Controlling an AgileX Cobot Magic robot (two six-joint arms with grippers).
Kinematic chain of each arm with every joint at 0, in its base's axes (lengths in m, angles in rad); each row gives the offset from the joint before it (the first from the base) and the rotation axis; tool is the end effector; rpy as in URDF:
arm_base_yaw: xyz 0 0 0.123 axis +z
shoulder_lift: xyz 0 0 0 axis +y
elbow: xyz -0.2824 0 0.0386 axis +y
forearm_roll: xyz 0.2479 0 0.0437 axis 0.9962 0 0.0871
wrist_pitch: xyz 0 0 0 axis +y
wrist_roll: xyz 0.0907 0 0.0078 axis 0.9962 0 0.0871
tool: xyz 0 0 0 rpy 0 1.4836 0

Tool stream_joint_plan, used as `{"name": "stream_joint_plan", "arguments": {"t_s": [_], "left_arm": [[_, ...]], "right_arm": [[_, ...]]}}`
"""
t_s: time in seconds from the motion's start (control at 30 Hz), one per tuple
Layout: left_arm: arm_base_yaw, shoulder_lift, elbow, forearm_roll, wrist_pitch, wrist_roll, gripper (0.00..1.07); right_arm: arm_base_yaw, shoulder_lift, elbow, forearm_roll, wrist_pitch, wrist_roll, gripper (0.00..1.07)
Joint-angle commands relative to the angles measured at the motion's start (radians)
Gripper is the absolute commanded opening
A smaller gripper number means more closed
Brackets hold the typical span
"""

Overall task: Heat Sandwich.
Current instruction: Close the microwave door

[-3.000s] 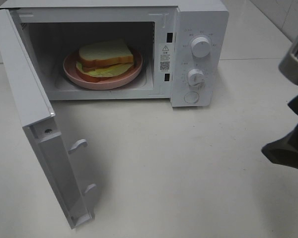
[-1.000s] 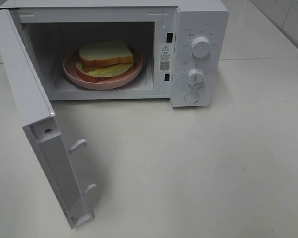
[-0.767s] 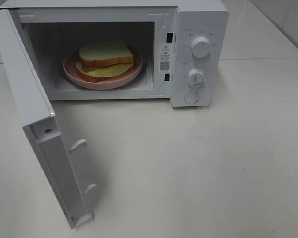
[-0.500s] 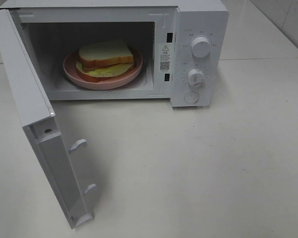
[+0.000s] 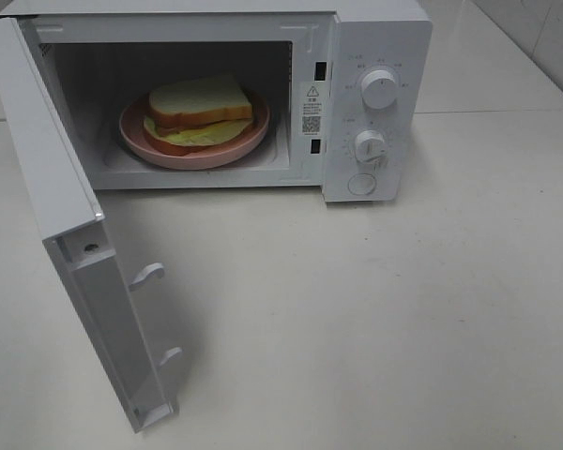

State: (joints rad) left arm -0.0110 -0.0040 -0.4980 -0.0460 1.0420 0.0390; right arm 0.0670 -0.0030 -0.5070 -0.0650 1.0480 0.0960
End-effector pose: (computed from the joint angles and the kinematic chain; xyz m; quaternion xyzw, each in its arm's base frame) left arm -0.0045 -0.0036 0.2782 0.0219 0.8473 -0.0156 0.5305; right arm -0.0053 -0.0055 0.2803 0.0135 0.8467 0.0109 0.5318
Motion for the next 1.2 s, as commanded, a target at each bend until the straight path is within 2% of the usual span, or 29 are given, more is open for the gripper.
{"name": "stream_joint_plan", "arguments": {"t_s": [0.03,0.63,0.97,1.1,1.17,1.2], "left_arm": [[-0.001,-0.021,0.004,-0.007,-0.006,-0.003,0.99],[-0.001,-0.021,0.004,-0.007,-0.008,-0.004,0.99],[-0.001,0.059,-0.038,-0.003,-0.090,-0.003,0.92],[-0.001,0.132,-0.038,-0.003,-0.142,-0.003,0.85],[-0.001,0.173,-0.038,-0.003,-0.170,-0.003,0.76],[-0.001,0.213,-0.038,-0.003,-0.195,-0.003,0.66]], "right_arm": [[-0.009,-0.029,0.000,0.002,-0.011,0.004,0.76],[-0.009,-0.029,0.000,0.002,-0.011,0.004,0.76],[-0.009,-0.029,0.000,0.002,-0.011,0.004,0.76],[-0.009,-0.029,0.000,0.002,-0.011,0.004,0.76],[-0.009,-0.029,0.000,0.002,-0.011,0.004,0.76],[-0.009,-0.029,0.000,0.002,-0.011,0.004,0.76]]}}
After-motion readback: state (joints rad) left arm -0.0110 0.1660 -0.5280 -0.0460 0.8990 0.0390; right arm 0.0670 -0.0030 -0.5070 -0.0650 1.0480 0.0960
